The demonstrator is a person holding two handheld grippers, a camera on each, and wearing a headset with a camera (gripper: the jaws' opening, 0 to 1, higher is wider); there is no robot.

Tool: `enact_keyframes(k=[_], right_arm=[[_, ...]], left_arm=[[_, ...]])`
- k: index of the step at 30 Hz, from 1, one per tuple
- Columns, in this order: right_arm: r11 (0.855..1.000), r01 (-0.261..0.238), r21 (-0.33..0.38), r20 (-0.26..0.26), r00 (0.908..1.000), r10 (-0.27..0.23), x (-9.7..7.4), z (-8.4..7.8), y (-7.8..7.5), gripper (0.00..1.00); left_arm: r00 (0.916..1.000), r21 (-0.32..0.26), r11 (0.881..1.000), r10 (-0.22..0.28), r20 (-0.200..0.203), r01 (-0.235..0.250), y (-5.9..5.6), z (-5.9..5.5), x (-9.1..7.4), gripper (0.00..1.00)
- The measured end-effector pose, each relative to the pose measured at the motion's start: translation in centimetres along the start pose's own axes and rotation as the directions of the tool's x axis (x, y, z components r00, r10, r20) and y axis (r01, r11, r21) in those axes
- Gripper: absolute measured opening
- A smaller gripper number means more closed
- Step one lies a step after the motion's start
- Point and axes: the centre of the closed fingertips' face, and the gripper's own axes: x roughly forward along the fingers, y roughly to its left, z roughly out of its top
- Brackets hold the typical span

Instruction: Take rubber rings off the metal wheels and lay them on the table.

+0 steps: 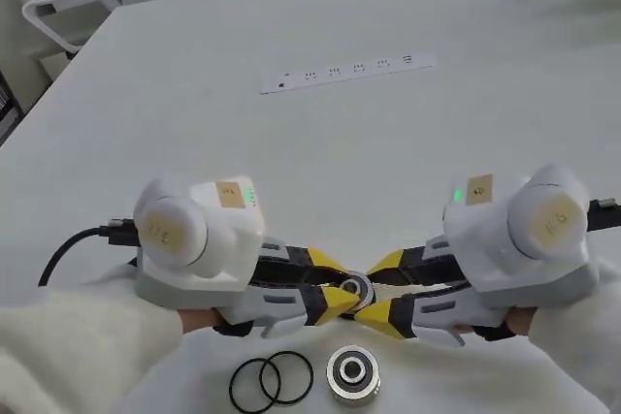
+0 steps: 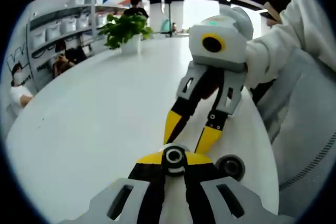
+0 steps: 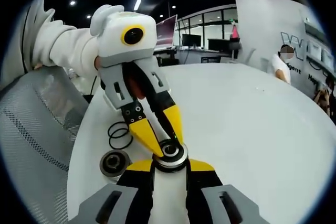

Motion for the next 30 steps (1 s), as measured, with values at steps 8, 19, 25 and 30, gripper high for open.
enact_keyframes(k=[8, 19, 25, 30], right_arm=[[1.0, 0.005, 0.001, -0.003, 1.0, -0.005, -0.11, -0.08, 0.03, 0.2], [1.0, 0.008, -0.001, -0.011, 0.9999, -0.008, -0.56, -0.46, 0.04, 0.16], [1.0, 0.01, 0.011, -0.018, 0.9998, -0.01, -0.63, -0.64, -0.02, 0.15], [0.999, 0.01, 0.035, -0.028, 0.9996, -0.009, -0.63, -0.69, -0.02, 0.14]], left_arm=[[1.0, 0.006, 1.0, -0.002, 0.001, 0.002, -0.1, -0.01, 0.12, 0.14], [1.0, 0.006, 1.0, -0.002, 0.004, 0.002, -0.18, 0.02, 0.2, 0.14], [1.0, 0.002, 1.0, 0.0, 0.003, 0.0, -0.17, 0.01, 0.2, 0.14], [1.0, 0.002, 1.0, 0.002, 0.002, -0.002, -0.19, 0.01, 0.2, 0.14]])
